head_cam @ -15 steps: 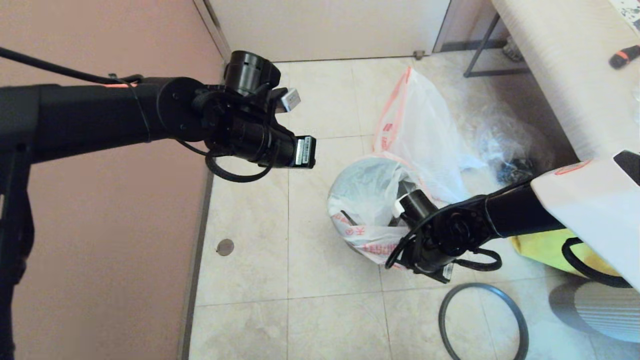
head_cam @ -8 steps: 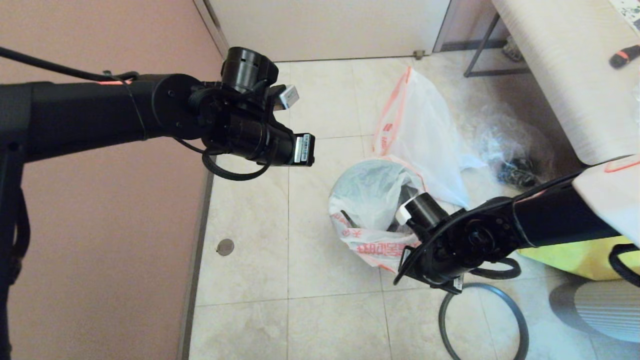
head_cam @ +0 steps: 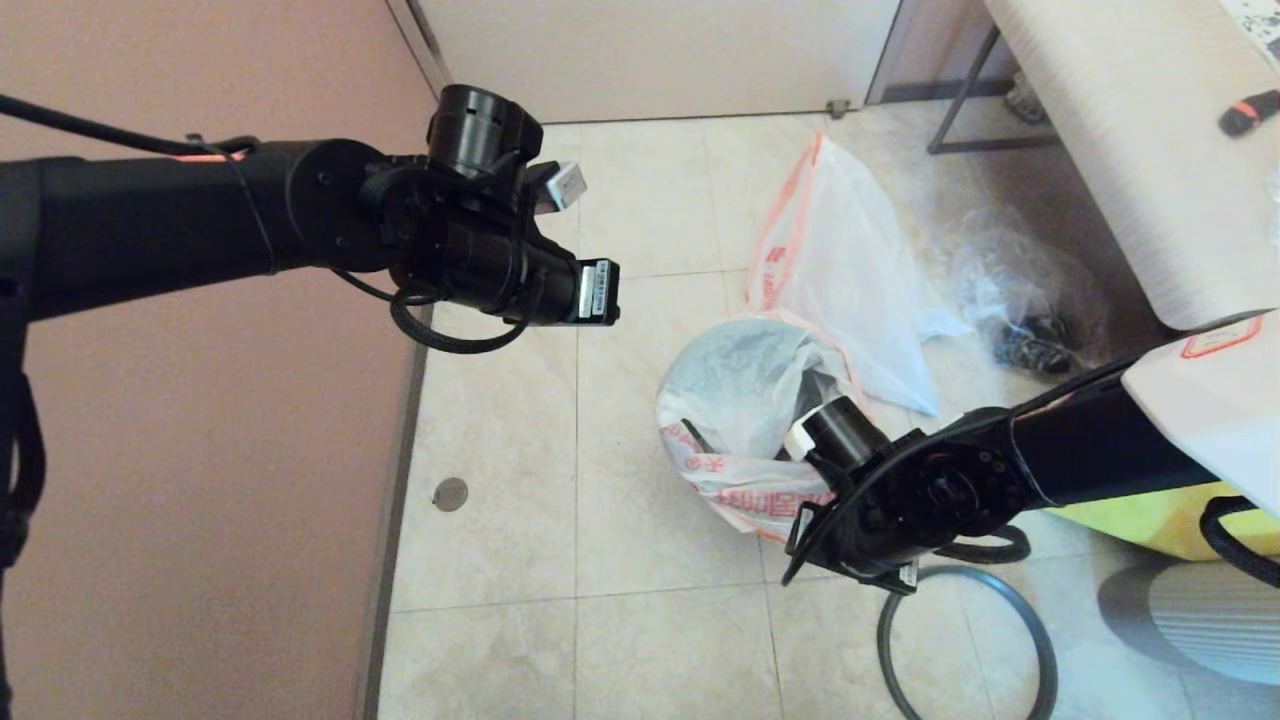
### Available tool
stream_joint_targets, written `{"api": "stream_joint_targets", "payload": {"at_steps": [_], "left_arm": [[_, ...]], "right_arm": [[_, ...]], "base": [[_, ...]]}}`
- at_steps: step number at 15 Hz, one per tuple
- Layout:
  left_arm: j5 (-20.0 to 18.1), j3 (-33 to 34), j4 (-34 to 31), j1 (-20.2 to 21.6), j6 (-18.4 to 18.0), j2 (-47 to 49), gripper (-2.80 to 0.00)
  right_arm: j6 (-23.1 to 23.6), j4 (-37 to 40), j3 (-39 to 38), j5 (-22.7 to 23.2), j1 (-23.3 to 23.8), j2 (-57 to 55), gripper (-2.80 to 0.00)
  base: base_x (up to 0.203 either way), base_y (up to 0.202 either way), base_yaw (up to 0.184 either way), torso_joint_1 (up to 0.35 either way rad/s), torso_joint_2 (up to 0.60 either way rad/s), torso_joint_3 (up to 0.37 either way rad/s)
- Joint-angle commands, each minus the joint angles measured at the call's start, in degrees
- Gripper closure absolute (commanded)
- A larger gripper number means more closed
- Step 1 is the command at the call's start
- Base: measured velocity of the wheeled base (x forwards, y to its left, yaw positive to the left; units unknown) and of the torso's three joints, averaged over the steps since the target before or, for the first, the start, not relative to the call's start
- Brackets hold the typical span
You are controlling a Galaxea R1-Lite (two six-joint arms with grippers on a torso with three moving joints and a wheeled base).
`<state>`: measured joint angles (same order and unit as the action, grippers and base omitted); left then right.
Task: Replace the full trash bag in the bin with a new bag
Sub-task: Put the new garbage bag on the trash can
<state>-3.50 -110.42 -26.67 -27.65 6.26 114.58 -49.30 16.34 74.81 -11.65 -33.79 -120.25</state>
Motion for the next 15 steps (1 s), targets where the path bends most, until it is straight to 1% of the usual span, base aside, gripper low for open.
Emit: {"api": "stream_joint_targets", "payload": {"at_steps": [1, 3, 4, 5, 7, 9, 13, 15], "left_arm": [[-0.02, -0.06, -0.13, 0.23, 0.07, -0.23, 0.0], [-0.02, 0.03, -0.22, 0.05, 0.07, -0.39, 0.0], [-0.02, 0.21, -0.22, 0.05, 0.07, -0.8, 0.0], [-0.02, 0.29, -0.3, 0.05, 0.07, -1.2, 0.0], [-0.02, 0.3, -0.23, 0.05, 0.07, -1.2, 0.0], [-0.03, 0.31, -0.32, 0.05, 0.17, -1.47, 0.0], [-0.28, 1.38, -0.57, -0.57, 0.16, -2.54, 0.0], [-0.28, 1.35, -0.49, -0.48, 0.07, -2.52, 0.0]], "right_arm": [[0.5, -0.69, 0.73, -0.06, 0.09, -0.43, 0.0], [5.59, -1.38, 2.86, -1.29, 0.19, 7.14, 0.0], [7.44, -0.24, 4.97, -2.0, -0.03, 10.15, 0.0], [8.43, 2.6, 8.26, -2.41, -0.7, 12.71, 0.0], [9.36, 7.61, 14.53, -2.63, -1.33, 13.45, 0.0], [12.36, 8.85, 19.7, -2.7, 0.11, 7.89, 0.0], [20.97, 9.04, 34.21, -2.85, 2.11, -10.37, 0.0], [29.28, 5.01, 37.61, -3.26, 1.99, -19.06, 0.0]], "base": [[0.0, 0.0, 0.0, 0.0, 0.0, 0.0], [0.0, 0.0, 0.0, 0.0, 0.0, 0.0], [0.0, 0.0, 0.0, 0.0, 0.0, 0.0], [0.0, 0.0, 0.0, 0.0, 0.0, 0.0], [0.0, 0.0, 0.0, 0.0, 0.0, 0.0], [0.0, 0.0, 0.0, 0.0, 0.0, 0.0], [0.0, 0.0, 0.0, 0.0, 0.0, 0.0], [0.0, 0.0, 0.0, 0.0, 0.0, 0.0]]}}
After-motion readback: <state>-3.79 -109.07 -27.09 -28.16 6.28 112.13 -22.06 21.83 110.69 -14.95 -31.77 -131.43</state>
